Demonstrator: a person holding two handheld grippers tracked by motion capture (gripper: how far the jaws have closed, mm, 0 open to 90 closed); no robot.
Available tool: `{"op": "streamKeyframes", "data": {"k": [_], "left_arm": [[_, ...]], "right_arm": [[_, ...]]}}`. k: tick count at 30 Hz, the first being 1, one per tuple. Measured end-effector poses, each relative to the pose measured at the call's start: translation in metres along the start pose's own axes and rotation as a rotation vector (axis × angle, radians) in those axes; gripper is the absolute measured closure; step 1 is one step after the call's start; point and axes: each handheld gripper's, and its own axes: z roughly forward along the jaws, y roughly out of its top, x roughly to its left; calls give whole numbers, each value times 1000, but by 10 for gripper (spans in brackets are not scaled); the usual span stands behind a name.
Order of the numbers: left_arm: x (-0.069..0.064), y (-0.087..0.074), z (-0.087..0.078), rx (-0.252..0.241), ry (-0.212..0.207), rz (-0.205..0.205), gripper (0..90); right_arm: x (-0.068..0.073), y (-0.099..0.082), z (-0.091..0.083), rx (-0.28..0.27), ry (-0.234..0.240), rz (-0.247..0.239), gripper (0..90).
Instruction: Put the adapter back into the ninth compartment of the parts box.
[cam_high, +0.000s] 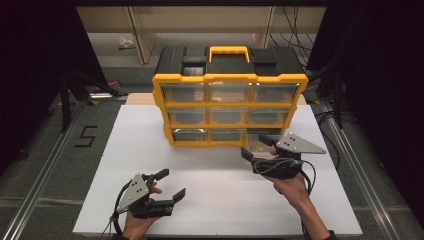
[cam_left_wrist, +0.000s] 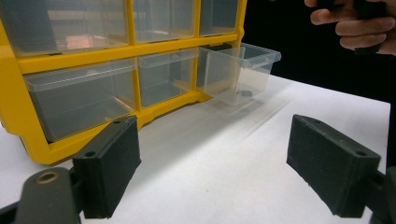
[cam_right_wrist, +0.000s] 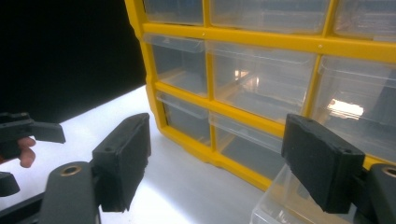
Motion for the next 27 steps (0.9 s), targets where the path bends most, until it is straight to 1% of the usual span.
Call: {"op": "streamKeyframes", "data": {"k": [3, 7, 12, 14, 17, 21, 27], "left_arm": [[0, 0, 1, 2, -3, -1, 168], [0, 0, 1, 2, -5, -4, 168], [1, -1, 0, 5, -4, -5, 168], [1, -1, 0, 5, -2, -10, 168], [2, -1, 0, 6, 0, -13, 168], [2, -1, 0, 7, 4, -9, 168], [1, -1, 0, 7, 3, -4, 168]], "right_arm": [[-1, -3, 0, -4, 0, 6, 221], [-2, -6, 0, -12, 18, 13, 193], [-2, -10, 1, -19, 29, 26, 161], [-1, -11, 2, -20, 27, 25, 155], [-1, -13, 3, -28, 36, 27, 153], [1, -17, 4, -27, 43, 19, 152], [5, -21, 0, -33, 40, 8, 151]]}}
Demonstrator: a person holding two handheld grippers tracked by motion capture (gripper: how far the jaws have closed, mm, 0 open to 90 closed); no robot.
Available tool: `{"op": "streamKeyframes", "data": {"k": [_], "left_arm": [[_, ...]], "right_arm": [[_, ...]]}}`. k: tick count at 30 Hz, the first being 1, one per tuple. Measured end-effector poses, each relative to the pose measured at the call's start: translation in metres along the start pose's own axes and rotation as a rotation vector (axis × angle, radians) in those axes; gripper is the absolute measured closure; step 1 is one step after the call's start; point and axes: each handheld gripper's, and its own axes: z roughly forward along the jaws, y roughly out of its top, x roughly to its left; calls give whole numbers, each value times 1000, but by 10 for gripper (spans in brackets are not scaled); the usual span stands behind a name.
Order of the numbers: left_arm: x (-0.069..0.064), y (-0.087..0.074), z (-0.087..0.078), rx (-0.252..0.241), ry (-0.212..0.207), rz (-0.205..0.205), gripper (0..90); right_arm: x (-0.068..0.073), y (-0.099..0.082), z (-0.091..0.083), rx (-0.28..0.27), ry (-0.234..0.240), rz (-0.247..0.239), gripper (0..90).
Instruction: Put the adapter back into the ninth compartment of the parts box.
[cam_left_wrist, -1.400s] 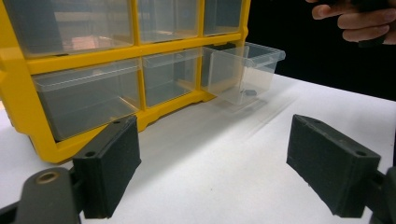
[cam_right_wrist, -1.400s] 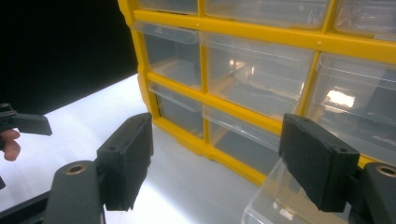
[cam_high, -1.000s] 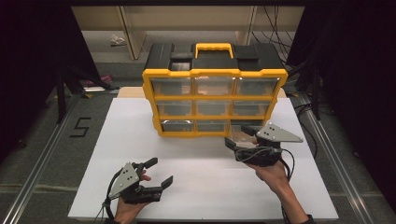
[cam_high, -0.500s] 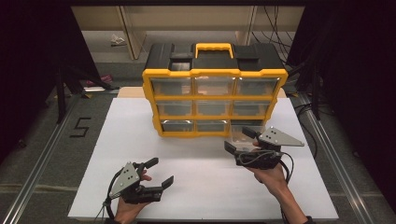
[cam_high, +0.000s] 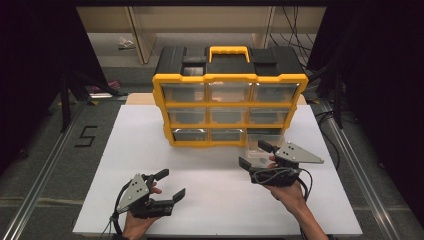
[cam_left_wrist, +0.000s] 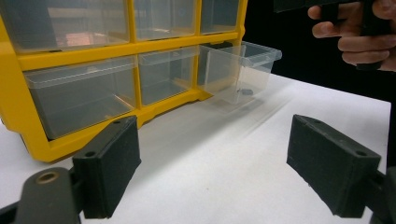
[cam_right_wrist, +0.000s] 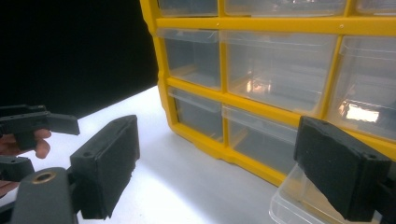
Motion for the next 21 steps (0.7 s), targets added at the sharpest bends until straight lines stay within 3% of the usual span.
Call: {"op": "streamKeyframes", "data": {"k": [21], "left_arm": [[-2, -1, -2, 1, 3, 10, 168]], "right_arm": [[4, -23, -19, -30, -17, 3, 152]]}}
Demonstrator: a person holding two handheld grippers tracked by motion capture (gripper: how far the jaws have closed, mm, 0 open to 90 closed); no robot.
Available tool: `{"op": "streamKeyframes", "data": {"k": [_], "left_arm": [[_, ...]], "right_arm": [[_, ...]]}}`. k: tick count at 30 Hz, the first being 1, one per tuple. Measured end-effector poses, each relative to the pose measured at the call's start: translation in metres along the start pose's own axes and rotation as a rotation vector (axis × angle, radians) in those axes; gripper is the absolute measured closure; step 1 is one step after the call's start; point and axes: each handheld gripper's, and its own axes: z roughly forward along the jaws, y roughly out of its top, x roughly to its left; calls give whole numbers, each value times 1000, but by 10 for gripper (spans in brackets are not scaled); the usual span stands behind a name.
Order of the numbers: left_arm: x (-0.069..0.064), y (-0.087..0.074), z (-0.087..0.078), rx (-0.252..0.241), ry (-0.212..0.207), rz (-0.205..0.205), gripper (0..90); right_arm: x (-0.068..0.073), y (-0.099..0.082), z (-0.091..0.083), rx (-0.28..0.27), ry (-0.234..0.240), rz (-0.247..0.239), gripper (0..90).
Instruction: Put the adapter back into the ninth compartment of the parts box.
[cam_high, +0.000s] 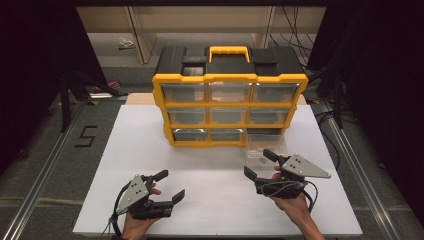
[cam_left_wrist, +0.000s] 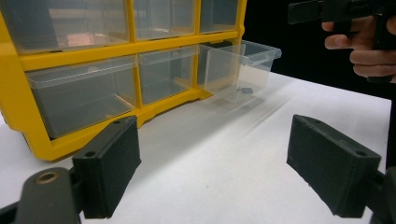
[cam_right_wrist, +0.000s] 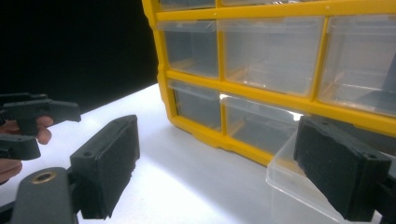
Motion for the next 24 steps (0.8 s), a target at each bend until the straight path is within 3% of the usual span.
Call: {"op": "streamKeyframes", "data": {"k": [24], "left_arm": [[0, 0, 1, 7, -10, -6, 167]], "right_arm": [[-2, -23, -9, 3, -27, 10, 156]]}}
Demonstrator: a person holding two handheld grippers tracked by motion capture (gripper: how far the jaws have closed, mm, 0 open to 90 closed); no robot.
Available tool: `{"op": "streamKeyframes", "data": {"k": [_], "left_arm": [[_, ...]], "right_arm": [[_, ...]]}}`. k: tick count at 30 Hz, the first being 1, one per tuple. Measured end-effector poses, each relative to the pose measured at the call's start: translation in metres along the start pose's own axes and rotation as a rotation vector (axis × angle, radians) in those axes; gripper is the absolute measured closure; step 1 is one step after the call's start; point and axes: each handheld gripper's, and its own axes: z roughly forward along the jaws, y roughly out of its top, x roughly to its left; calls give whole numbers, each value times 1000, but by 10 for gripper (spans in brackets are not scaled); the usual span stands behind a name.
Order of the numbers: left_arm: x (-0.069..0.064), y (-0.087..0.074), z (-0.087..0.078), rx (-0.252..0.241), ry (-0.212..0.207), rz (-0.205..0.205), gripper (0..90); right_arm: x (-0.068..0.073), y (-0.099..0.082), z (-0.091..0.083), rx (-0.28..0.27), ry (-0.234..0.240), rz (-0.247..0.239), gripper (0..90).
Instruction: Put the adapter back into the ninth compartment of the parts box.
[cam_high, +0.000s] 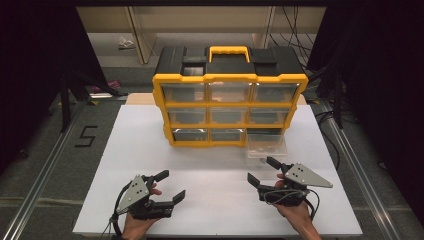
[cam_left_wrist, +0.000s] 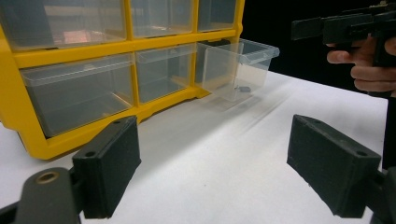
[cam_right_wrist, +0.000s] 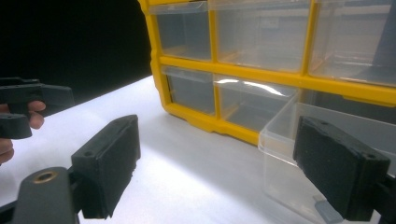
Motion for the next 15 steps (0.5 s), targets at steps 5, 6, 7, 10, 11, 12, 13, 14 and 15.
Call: {"op": "streamKeyframes", "data": {"k": [5, 6, 7, 10, 11, 12, 13, 14, 15], "left_arm": [[0, 0, 0, 0, -2, 1, 167], [0, 0, 0, 0, -3, 1, 167], [0, 0, 0, 1, -3, 2, 167], [0, 0, 0, 2, -4, 4, 166], [0, 0, 0, 2, -4, 4, 166], [0, 0, 0, 3, -4, 4, 166], [0, 0, 0, 3, -5, 4, 166], [0, 0, 0, 3, -5, 4, 166], [0, 0, 0, 3, -6, 5, 166]], "right_arm": [[0, -5, -3, 0, -8, 2, 156], [0, -6, -3, 0, -8, 2, 156], [0, -7, -4, 0, -12, 2, 156], [0, -9, -6, 0, -16, 0, 156], [0, -9, -7, -1, -18, 0, 156], [0, -10, -7, -2, -19, -1, 156], [0, -11, -8, -2, -22, -1, 156], [0, -11, -9, -2, -21, -1, 156], [0, -12, -9, -4, -21, -2, 156]]}}
